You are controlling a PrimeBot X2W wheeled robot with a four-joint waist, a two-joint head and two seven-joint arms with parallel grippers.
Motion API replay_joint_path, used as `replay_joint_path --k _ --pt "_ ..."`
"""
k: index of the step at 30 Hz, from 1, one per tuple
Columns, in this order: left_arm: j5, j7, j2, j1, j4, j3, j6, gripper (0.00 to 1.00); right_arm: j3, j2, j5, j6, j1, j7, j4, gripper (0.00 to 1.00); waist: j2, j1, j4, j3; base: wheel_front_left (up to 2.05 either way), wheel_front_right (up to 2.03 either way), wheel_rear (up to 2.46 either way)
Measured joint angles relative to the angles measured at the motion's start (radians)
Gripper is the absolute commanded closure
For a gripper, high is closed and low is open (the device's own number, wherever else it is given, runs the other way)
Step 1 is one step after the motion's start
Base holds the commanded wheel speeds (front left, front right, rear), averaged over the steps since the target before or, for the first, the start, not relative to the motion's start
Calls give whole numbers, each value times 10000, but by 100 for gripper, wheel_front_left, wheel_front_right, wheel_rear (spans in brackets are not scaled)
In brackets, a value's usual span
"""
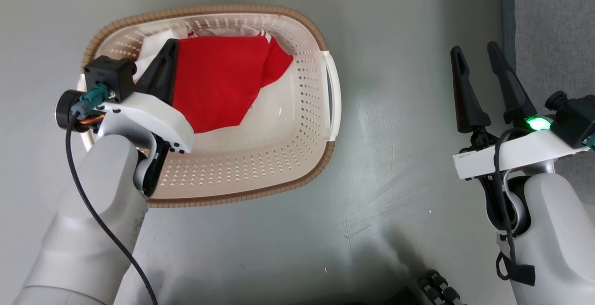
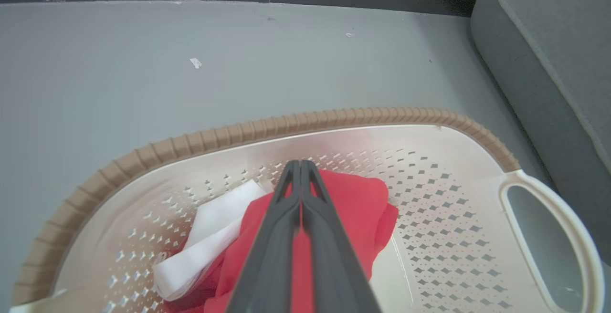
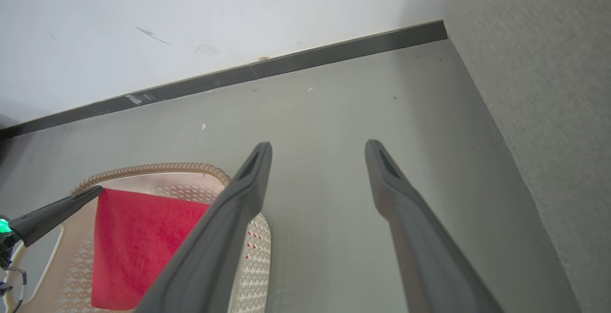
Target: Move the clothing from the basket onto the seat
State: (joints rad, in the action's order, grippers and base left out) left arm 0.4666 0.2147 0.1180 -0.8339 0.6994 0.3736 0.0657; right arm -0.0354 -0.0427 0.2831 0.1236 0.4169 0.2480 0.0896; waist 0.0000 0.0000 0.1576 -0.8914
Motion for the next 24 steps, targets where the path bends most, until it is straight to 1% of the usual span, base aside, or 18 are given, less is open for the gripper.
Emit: replay_joint_path --k 6,13,17,24 --pt "71 163 -104 524 -364 -8 167 100 50 -8 -230 0 4 10 274 0 0 0 -253 582 0 0 0" --pt "290 251 -165 1161 -911 -25 249 100 42 -12 -347 0 -37 27 610 0 0 0 -494 1244 0 0 0" --pt "355 328 -217 1546 -1457 -54 263 100 19 -13 -385 0 -98 33 849 0 0 0 -655 1728 0 0 0" --pt "364 336 -257 2313 -2761 -8 270 100 -69 -17 -487 0 -720 73 1271 0 0 0 -984 2804 0 0 0"
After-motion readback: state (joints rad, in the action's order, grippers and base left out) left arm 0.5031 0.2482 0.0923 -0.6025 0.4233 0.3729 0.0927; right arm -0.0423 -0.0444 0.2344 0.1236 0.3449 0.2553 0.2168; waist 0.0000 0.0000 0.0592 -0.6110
